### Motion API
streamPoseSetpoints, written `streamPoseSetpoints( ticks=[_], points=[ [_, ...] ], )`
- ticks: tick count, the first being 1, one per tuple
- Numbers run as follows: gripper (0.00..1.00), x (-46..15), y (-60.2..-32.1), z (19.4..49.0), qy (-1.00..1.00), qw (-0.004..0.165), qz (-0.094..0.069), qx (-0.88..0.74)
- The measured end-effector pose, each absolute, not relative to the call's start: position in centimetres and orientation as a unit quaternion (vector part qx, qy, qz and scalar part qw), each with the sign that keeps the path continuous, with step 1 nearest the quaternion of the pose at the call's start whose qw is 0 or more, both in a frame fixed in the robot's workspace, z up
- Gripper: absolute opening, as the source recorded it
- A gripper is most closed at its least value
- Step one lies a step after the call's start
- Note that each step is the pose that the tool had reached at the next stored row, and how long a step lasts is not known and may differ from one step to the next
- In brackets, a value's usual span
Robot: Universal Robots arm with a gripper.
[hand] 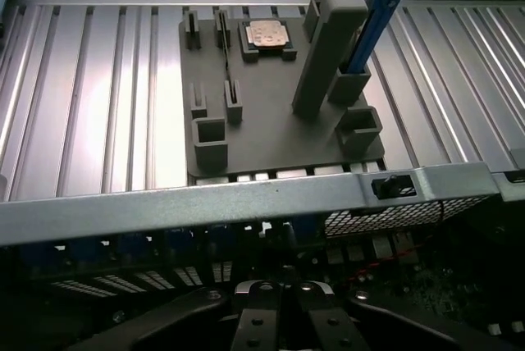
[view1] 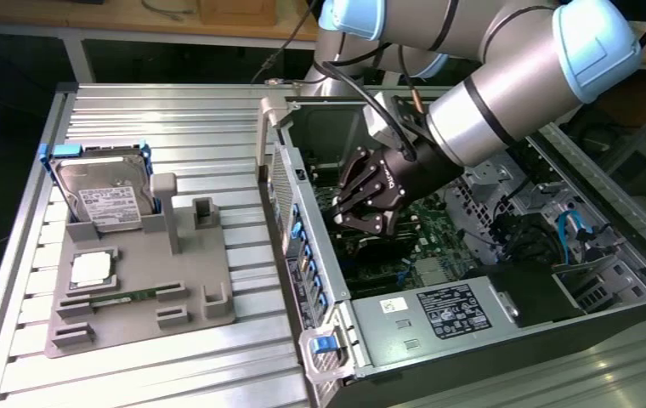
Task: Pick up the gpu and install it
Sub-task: 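Press down on the gpu until it lock into place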
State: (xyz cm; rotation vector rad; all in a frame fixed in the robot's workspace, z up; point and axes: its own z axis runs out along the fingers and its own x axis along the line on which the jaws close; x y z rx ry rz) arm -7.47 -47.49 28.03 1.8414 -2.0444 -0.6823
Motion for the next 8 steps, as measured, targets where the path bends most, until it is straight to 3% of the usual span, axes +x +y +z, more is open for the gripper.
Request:
streamPoseSetpoints(
  ticks=[8],
  points=[
    [0.11, -7.70, -47.51, 27.51, -0.711, 0.152, -0.239, 0.643]
  ],
)
